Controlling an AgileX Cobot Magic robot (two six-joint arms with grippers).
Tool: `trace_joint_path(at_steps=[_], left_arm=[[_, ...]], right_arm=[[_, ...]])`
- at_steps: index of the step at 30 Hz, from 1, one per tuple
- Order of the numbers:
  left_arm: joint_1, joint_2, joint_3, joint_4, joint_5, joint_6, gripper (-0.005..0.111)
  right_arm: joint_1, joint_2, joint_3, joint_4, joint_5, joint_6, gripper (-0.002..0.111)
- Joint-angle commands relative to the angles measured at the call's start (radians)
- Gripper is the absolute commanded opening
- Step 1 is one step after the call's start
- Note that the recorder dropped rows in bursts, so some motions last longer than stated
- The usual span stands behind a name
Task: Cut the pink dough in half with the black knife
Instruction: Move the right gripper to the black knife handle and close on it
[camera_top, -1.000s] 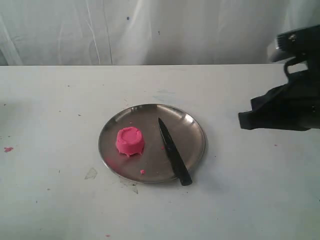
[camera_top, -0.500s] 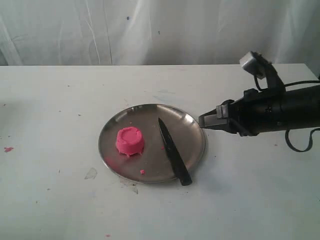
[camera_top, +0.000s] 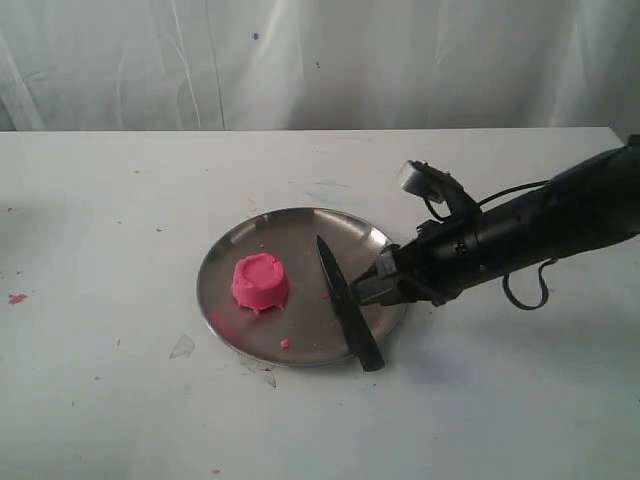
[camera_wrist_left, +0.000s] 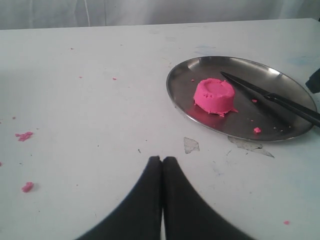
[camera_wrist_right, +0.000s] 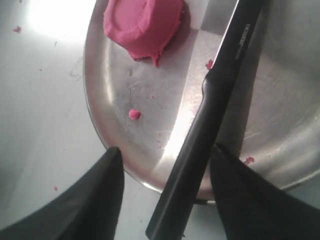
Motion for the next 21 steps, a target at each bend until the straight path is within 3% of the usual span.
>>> trace_joint_path(at_steps=[1, 21], left_arm=[[0.003, -0.004, 0.004, -0.001, 0.002, 0.000, 0.000], [0.003, -0.004, 0.004, -0.001, 0.002, 0.000, 0.000]], right_arm=[[0.018, 0.041, -0.038, -0.044, 0.005, 0.031, 0.050], [0.061, 0.191, -0.143, -0.132, 0.036, 0.134, 0.050]])
